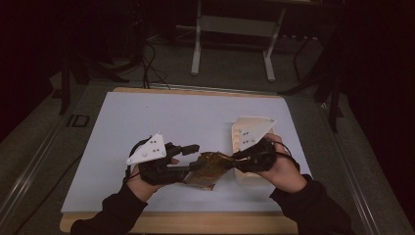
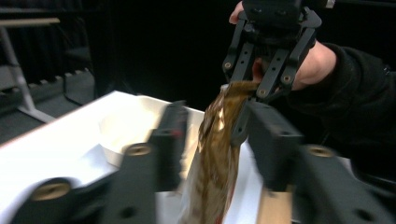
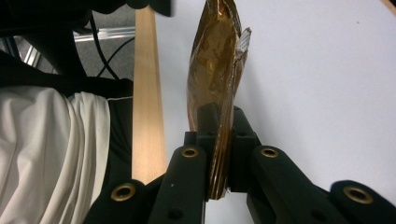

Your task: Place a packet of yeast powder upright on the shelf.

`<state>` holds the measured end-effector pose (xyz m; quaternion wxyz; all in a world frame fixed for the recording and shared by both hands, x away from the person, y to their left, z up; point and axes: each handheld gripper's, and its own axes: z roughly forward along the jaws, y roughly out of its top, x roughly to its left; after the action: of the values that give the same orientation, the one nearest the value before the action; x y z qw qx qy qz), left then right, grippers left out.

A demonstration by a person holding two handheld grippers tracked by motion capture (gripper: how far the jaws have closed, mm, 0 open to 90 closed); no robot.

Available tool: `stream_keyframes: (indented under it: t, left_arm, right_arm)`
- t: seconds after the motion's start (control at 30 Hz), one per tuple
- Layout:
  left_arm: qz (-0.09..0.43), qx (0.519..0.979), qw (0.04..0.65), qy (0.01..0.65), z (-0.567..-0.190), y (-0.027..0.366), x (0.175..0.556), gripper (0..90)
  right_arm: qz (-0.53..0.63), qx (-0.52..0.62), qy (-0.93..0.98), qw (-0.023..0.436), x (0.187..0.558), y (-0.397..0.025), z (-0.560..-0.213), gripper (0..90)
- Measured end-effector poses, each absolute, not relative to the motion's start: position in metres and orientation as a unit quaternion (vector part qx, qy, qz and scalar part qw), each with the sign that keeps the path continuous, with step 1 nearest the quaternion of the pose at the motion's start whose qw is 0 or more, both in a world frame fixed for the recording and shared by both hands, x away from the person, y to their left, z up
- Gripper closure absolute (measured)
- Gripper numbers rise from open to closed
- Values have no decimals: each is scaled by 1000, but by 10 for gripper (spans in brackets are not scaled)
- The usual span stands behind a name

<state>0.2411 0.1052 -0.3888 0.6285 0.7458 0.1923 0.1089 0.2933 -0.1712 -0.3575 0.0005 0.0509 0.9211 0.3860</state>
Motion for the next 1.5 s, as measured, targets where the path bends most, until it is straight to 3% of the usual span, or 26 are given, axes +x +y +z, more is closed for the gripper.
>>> stream_keyframes:
  t: [0.03,0.13,0.23,0.9,1.5]
  left_arm:
    - [107,745,629,194,-389,106,241,356]
    - [83,747,632,189,-390,110,240,113]
    - [80,743,635,194,-392,115,238,43]
    - [116,722,642,232,-452,168,238,41]
    - [115,731,623,252,-473,173,245,41]
  right_arm:
    - [389,52,920,3,294,-173,-355,873]
    - [390,53,919,12,295,-177,-350,873]
    - [386,50,921,18,297,-179,-344,873]
    - [388,65,916,76,320,-230,-298,873]
    - [357,89,925,90,334,-275,-318,873]
